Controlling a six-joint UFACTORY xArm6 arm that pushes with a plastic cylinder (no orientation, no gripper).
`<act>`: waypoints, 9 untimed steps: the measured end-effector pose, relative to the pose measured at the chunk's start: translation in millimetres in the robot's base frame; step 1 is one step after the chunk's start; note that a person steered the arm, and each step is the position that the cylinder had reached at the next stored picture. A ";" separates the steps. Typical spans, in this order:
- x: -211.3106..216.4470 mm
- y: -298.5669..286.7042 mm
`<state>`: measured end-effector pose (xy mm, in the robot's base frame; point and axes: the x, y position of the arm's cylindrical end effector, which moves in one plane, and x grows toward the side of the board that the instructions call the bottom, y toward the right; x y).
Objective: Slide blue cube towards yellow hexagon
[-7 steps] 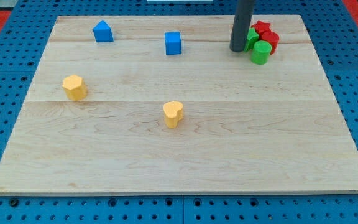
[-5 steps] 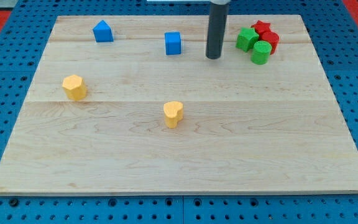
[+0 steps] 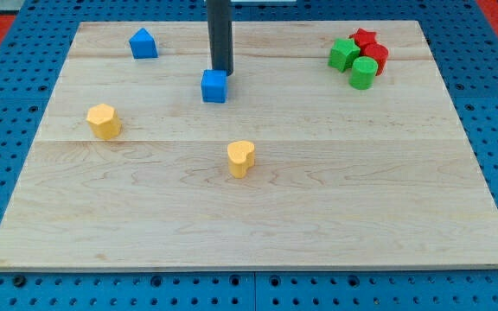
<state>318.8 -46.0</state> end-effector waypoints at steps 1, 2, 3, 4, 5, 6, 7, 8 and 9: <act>27.9 -0.3; 51.3 -9.8; 75.2 -21.2; 104.1 -22.3; 127.9 -35.6; 136.6 -70.7; 136.6 -89.3; 79.6 -84.5; 11.3 -86.2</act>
